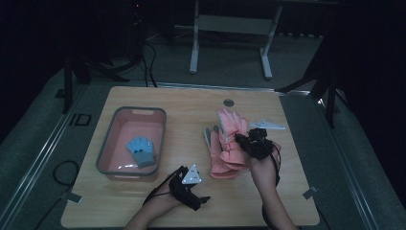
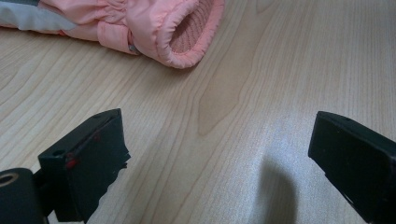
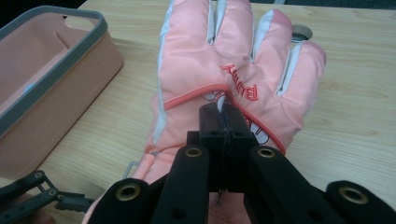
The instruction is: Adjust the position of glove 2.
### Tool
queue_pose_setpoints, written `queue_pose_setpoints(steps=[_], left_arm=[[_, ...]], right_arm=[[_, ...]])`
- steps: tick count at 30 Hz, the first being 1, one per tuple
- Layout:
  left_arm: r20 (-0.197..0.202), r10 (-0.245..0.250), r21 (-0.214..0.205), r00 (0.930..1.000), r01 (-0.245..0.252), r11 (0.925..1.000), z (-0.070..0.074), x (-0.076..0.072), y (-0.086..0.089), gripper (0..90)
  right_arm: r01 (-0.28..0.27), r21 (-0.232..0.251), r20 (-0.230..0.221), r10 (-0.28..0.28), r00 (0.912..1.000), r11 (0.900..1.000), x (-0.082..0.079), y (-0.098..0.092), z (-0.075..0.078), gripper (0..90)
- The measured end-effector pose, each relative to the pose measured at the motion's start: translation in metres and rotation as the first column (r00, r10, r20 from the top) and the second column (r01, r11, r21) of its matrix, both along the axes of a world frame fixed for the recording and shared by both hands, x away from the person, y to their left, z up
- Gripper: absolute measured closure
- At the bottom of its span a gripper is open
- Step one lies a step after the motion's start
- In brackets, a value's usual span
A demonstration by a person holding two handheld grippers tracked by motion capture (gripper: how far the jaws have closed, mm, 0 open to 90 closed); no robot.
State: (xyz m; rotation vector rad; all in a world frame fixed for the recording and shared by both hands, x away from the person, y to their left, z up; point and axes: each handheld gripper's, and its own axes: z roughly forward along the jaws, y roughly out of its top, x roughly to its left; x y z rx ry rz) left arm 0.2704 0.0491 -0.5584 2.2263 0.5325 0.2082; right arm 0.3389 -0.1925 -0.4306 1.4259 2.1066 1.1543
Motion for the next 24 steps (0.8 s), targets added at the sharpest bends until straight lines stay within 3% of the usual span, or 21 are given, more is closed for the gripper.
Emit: queue_pose_setpoints(steps=[11, 14, 21, 24], left_arm=[[0.007, -0.002, 0.017, 1.0, 0.002, 0.9999, 0.0, 0.0, -0.001, 4.3], [0.007, -0.002, 0.017, 1.0, 0.002, 0.9999, 0.0, -0.001, -0.001, 4.3], [0.006, -0.005, 0.018, 1.0, 0.004, 0.9998, 0.0, -0.001, 0.0, 4.3], [0.007, -0.004, 0.017, 1.0, 0.004, 0.9998, 0.0, 0.0, 0.0, 4.3]], right_arm=[[0.017, -0.032, -0.058, -0.019, 0.9981, 0.9993, 0.004, 0.026, -0.03, 88.9], [0.014, -0.068, -0.069, -0.019, 0.9974, 0.9976, 0.007, 0.034, -0.04, 88.7], [-0.025, -0.101, -0.098, 0.016, 0.9951, 0.9945, 0.015, 0.04, -0.063, 85.6], [-0.05, -0.094, -0.087, 0.042, 0.9953, 0.9943, 0.014, 0.038, -0.06, 80.5]])
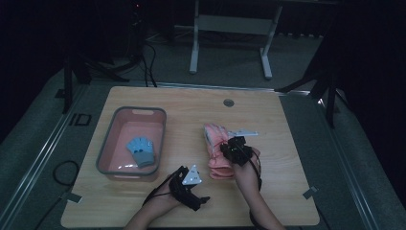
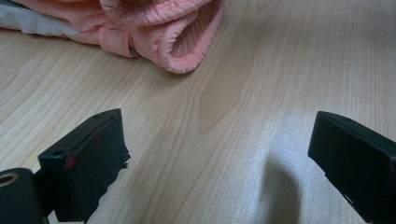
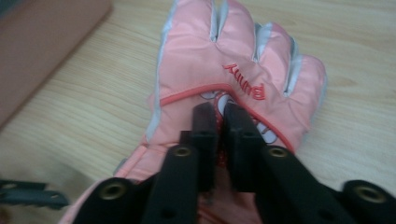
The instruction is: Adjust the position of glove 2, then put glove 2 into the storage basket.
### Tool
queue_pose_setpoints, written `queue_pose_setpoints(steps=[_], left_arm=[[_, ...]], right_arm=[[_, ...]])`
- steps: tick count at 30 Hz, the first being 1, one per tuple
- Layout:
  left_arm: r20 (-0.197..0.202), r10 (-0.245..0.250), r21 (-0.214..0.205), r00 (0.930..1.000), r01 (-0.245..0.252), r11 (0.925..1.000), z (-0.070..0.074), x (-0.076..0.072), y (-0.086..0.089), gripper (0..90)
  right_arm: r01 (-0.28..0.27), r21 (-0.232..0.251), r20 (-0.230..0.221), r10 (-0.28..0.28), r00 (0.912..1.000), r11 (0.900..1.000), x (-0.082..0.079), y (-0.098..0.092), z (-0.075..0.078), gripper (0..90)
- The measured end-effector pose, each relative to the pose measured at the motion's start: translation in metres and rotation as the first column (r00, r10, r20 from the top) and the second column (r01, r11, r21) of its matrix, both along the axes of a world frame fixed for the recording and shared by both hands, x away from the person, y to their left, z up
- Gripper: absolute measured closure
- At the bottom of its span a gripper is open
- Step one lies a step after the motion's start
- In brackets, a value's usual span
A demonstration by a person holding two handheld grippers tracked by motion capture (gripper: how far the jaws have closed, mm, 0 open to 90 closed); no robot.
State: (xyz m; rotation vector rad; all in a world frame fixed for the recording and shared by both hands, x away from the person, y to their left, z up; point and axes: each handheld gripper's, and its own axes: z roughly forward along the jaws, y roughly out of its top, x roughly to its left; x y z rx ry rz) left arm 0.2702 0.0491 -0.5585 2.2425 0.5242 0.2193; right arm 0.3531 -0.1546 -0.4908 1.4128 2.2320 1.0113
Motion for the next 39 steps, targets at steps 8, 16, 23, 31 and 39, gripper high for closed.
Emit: queue_pose_setpoints(steps=[8, 16, 23, 31, 39], left_arm=[[-0.001, 0.003, -0.014, 1.0, -0.003, 0.9999, 0.0, 0.0, 0.0, 4.3], [0.005, 0.022, -0.018, 0.9997, -0.022, 0.9996, 0.003, 0.0, 0.001, 4.8], [0.011, 0.085, 0.001, 0.9963, -0.086, 0.9963, 0.011, -0.002, 0.003, 5.4], [-0.027, 0.118, -0.044, 0.9927, -0.119, 0.9919, 0.042, -0.006, 0.001, 5.8], [0.019, 0.116, -0.074, 0.9931, -0.114, 0.9907, 0.079, 0.007, -0.007, 6.0]], right_arm=[[-0.084, 0.06, 0.06, 0.08, 0.995, 0.9947, -0.003, -0.016, 0.021, 55.6], [-0.176, 0.107, 0.079, 0.168, 0.9827, 0.9786, -0.003, -0.056, 0.033, 17.2], [-0.229, 0.014, 0.154, 0.225, 0.9622, 0.9732, -0.002, -0.071, 0.026, 14.7], [-0.204, -0.016, 0.121, 0.204, 0.9715, 0.9789, -0.007, -0.097, 0.029, 13.9], [-0.206, 0.007, 0.097, 0.204, 0.9741, 0.9785, -0.01, -0.104, 0.033, 10.6]])
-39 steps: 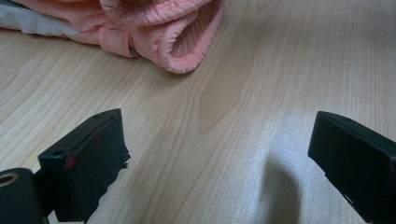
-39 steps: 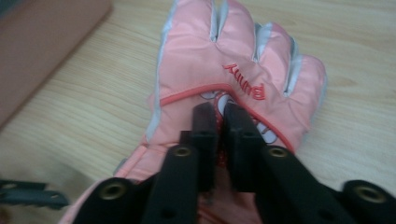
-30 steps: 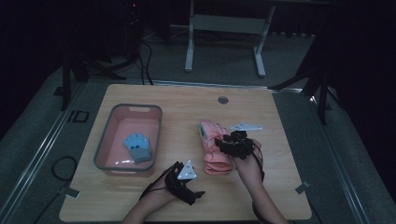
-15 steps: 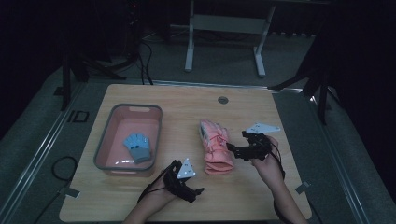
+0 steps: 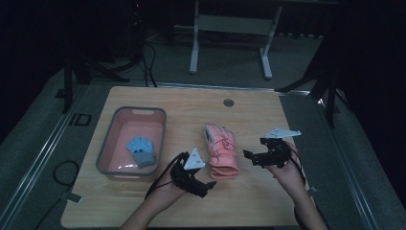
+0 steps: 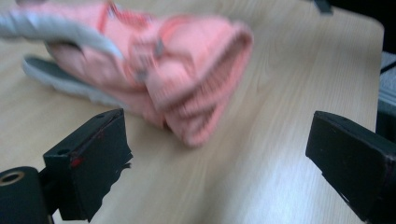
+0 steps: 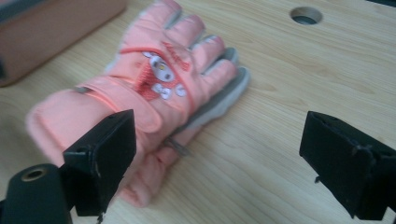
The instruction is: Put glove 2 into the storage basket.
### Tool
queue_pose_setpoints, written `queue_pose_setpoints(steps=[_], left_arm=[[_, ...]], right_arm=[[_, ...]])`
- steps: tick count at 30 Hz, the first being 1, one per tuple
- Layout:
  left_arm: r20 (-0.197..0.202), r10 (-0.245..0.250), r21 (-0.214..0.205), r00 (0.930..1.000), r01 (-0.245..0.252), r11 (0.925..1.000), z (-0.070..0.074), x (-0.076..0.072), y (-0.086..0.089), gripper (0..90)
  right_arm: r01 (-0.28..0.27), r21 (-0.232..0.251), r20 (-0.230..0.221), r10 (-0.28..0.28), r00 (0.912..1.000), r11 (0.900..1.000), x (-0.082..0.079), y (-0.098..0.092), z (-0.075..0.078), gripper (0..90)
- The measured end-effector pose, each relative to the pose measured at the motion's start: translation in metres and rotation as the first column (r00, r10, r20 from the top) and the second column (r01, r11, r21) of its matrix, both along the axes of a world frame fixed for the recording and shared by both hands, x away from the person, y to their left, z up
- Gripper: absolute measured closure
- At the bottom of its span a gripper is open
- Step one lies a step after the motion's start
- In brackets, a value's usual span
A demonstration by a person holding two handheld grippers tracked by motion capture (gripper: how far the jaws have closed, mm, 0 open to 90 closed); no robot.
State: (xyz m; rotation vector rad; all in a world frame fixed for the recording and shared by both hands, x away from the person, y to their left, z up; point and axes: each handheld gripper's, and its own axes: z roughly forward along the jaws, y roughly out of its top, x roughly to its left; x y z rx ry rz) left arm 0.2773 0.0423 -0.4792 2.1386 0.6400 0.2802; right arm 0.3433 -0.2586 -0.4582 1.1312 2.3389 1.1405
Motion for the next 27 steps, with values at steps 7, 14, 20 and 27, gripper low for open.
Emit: queue_pose_setpoints(steps=[7, 14, 20, 27], left_arm=[[0.066, 0.034, 0.002, 0.9972, -0.034, 0.9994, 0.03, 0.024, -0.009, 18.6], [0.128, 0.08, 0.05, 0.9886, -0.087, 0.995, 0.044, 0.053, -0.032, 43.6], [0.031, 0.133, 0.077, 0.9907, -0.135, 0.9879, 0.026, 0.075, -0.043, 41.1], [-0.055, 0.218, 0.085, 0.9744, -0.213, 0.9734, -0.004, 0.091, -0.044, 34.0]], right_arm=[[-0.013, -0.038, 0.026, 0.014, 0.9996, 0.9992, 0.001, 0.002, 0.003, 44.0], [-0.048, -0.018, 0.012, 0.048, 0.9988, 0.9987, 0.016, 0.011, 0.005, 62.9], [-0.074, -0.009, 0.0, 0.074, 0.9973, 0.9972, 0.029, 0.03, -0.003, 56.2], [-0.05, 0.034, -0.075, 0.052, 0.9958, 0.9982, 0.038, 0.041, -0.022, 54.1]])
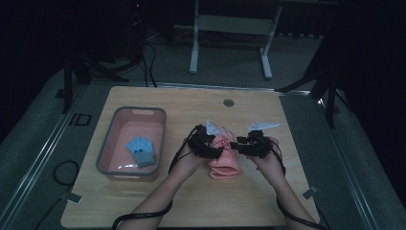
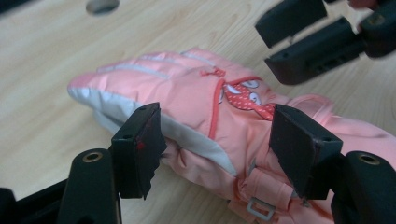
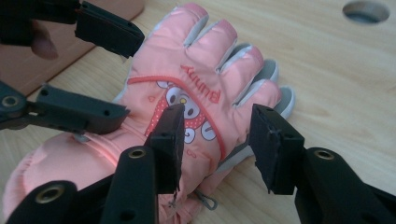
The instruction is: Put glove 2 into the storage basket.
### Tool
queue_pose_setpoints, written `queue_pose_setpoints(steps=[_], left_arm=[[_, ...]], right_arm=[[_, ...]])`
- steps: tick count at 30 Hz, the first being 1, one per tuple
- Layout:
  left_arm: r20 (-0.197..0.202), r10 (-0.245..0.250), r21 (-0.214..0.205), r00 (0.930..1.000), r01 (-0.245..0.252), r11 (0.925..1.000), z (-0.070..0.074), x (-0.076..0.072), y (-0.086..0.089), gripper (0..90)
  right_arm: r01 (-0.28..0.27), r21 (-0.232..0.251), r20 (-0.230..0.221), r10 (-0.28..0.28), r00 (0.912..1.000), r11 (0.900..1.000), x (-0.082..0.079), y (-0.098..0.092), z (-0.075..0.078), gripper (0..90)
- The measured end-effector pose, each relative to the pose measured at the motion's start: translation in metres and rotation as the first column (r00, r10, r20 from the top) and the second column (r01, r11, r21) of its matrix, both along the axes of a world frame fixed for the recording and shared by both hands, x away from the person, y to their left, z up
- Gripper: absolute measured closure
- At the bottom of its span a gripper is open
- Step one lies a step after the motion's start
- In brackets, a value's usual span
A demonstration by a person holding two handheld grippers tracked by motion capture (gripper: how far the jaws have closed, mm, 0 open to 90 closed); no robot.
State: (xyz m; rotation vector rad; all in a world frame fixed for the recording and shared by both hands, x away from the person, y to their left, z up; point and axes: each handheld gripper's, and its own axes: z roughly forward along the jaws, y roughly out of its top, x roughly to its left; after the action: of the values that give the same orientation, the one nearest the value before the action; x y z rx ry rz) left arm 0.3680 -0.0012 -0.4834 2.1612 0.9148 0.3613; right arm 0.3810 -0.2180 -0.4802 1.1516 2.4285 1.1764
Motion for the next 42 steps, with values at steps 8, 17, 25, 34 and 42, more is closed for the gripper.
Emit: queue_pose_setpoints(steps=[8, 17, 25, 34, 42], left_arm=[[-0.133, 0.084, -0.026, 0.9876, -0.088, 0.9958, -0.03, 0.015, 0.004, 28.4], [-0.292, 0.034, -0.153, 0.9559, -0.082, 0.9848, -0.054, 0.031, 0.008, 24.9], [-0.352, -0.026, -0.228, 0.9358, -0.059, 0.9719, -0.064, 0.04, 0.013, 28.4], [-0.33, -0.055, -0.222, 0.9425, -0.021, 0.9749, -0.054, 0.037, 0.01, 59.9], [-0.333, -0.059, -0.22, 0.9411, -0.017, 0.9754, -0.037, 0.033, 0.013, 63.4]], right_arm=[[0.048, 0.031, -0.136, -0.043, 0.9897, 0.9984, 0.012, -0.001, -0.028, 48.1], [0.116, 0.127, -0.361, -0.063, 0.9305, 0.9851, 0.03, -0.011, -0.059, 44.7], [0.099, 0.133, -0.385, -0.04, 0.922, 0.9861, 0.035, -0.009, -0.063, 49.7], [0.094, 0.14, -0.332, -0.043, 0.9422, 0.9857, 0.027, -0.004, -0.058, 72.7], [0.104, 0.134, -0.313, -0.058, 0.9479, 0.9855, 0.022, 0.0, -0.043, 74.8]])
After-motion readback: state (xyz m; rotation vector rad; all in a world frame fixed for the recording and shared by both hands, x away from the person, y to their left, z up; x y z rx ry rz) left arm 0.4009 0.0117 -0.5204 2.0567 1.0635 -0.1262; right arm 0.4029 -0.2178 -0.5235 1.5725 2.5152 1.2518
